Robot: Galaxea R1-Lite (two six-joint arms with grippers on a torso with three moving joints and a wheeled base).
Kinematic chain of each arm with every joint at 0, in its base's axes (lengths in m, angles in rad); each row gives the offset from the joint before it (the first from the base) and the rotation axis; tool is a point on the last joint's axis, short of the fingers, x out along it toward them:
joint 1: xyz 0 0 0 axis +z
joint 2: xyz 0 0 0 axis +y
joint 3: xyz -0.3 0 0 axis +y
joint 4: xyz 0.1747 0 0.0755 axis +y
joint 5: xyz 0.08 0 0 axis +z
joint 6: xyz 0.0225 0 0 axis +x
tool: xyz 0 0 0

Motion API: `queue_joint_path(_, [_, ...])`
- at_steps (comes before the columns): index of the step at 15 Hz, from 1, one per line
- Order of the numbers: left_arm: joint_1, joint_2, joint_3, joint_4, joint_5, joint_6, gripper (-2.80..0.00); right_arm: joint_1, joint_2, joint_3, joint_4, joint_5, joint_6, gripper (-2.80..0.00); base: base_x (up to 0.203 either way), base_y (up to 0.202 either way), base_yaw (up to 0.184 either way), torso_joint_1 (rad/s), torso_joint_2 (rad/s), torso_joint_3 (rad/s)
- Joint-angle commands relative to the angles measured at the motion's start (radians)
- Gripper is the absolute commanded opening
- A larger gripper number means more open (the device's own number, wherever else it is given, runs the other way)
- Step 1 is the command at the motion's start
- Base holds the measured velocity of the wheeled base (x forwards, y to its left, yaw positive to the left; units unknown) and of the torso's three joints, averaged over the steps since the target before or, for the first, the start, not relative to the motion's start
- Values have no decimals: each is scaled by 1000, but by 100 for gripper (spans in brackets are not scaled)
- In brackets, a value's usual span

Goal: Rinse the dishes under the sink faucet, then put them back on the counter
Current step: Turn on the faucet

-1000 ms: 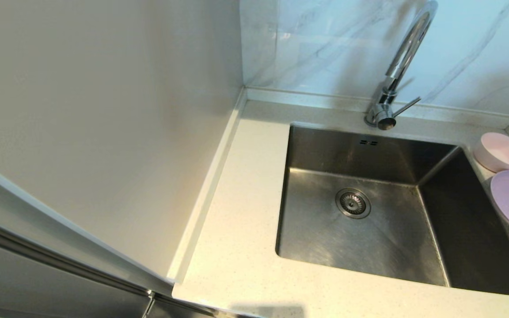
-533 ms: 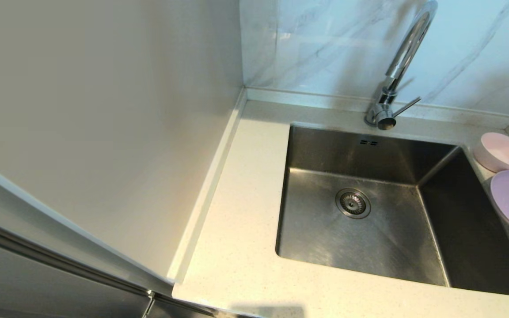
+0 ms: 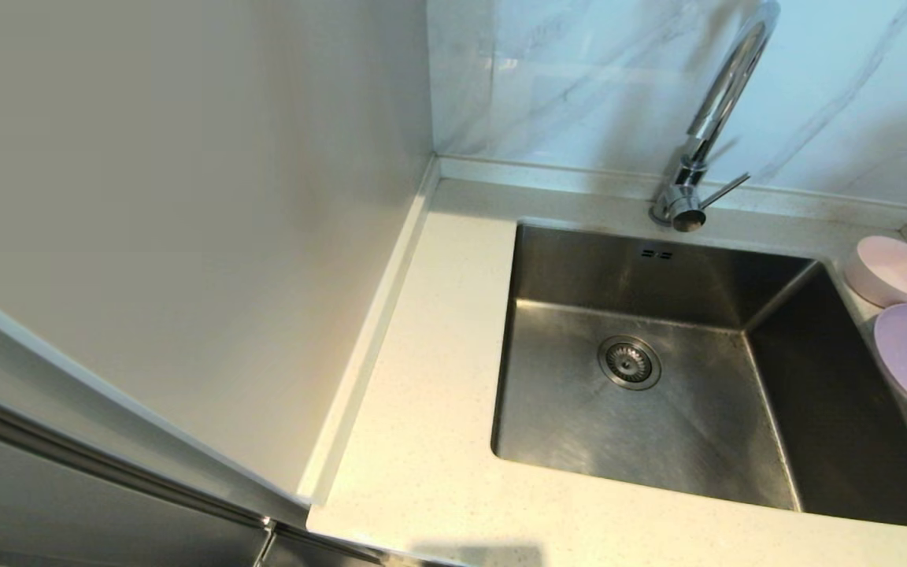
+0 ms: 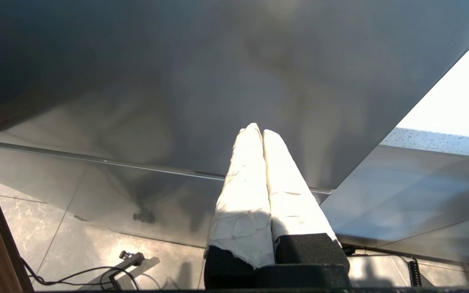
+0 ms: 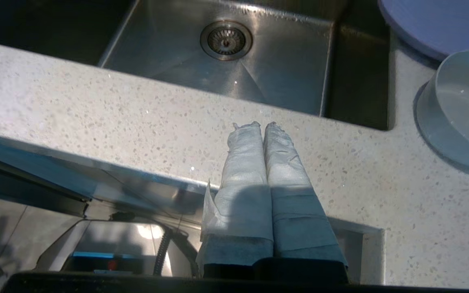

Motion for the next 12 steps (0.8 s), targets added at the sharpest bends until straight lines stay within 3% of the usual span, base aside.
queue_joint_path(1, [0,0,0,0,-1,0,-280,0,54,-89,18,4,-9,-280,0,0,0,0,0,0])
queue_joint_path(5, [0,0,0,0,0,0,-280,-32,253,-226,16,25,-98,-280,0,0,0,0,0,0])
queue_joint_path(8, [0,0,0,0,0,0,-280,-142,468,-302,-55,92,-116,-280,0,0,0,0,0,0])
queue_joint_path(12, [0,0,0,0,0,0,-280,-175,703,-528,-66,126,-110,-280,0,0,0,0,0,0])
